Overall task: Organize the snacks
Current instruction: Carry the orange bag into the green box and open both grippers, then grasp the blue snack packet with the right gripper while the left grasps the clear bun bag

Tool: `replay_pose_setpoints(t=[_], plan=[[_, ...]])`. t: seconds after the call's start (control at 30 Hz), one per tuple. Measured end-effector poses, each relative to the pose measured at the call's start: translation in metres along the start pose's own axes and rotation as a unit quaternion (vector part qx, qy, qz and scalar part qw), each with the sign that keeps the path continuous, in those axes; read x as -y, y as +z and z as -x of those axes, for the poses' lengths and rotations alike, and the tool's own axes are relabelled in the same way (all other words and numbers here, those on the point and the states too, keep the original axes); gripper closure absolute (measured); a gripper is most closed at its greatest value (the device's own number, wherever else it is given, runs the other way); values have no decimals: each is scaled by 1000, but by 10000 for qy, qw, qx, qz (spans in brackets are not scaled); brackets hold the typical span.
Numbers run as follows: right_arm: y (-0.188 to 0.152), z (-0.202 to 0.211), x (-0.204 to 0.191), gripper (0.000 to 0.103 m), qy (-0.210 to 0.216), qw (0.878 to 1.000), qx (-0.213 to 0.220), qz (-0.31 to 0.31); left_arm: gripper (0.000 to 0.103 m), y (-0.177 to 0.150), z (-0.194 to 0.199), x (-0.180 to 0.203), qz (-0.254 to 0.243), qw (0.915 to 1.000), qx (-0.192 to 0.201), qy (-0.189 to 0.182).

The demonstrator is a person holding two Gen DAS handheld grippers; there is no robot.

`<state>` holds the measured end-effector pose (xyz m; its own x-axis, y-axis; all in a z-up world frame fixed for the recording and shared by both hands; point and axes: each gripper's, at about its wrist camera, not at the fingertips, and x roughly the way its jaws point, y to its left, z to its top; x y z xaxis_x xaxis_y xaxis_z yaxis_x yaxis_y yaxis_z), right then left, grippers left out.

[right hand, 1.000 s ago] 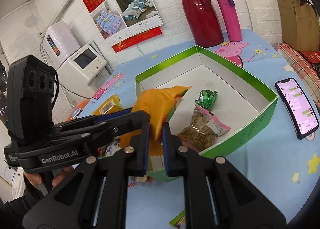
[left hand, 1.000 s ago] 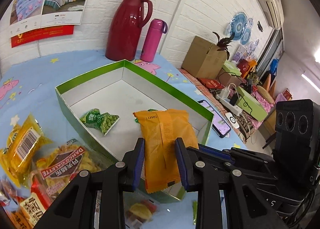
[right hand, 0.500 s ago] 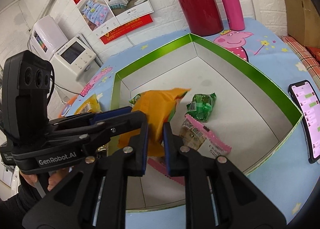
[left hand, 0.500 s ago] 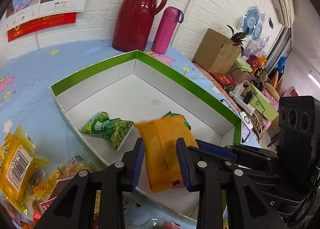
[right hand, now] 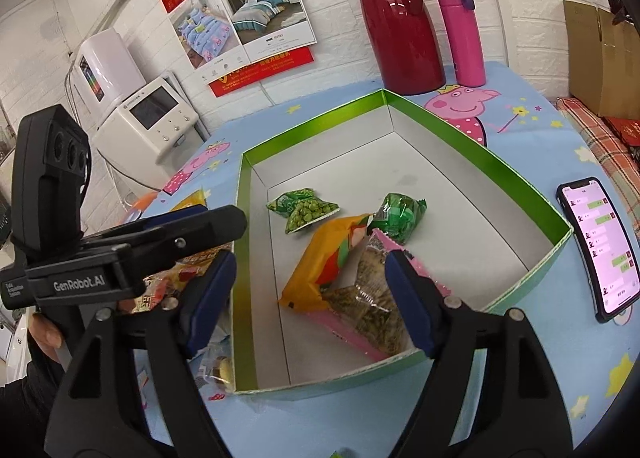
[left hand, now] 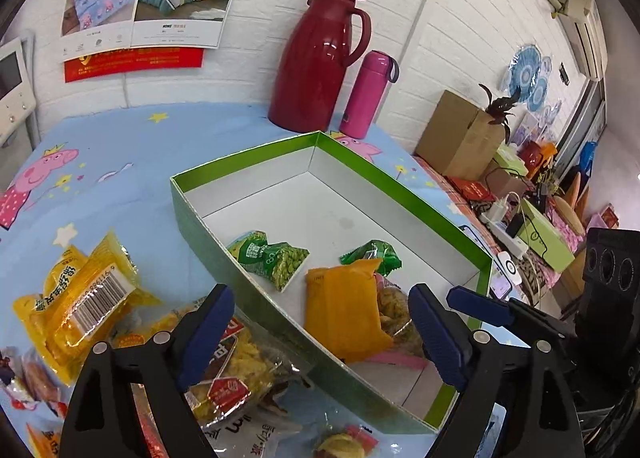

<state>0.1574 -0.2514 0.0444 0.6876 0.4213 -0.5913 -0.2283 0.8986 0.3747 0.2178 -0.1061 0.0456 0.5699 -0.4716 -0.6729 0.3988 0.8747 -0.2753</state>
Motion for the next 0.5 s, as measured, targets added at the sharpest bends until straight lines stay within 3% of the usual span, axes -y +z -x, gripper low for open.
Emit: replay_pose_setpoints(t=[0.2, 0.33, 0.5], plan=[[-10, 29, -18, 26, 96, 9998, 156, 108, 12, -10, 31, 9, -87, 9999, 79, 64], [-21, 56, -27, 25, 146, 9992, 330, 164, 12, -25, 53, 4, -90, 9976, -76, 687], [-46, 81, -28, 23, 167, 9990, 404, 77, 12, -57, 82, -5, -101, 9970, -35, 765]])
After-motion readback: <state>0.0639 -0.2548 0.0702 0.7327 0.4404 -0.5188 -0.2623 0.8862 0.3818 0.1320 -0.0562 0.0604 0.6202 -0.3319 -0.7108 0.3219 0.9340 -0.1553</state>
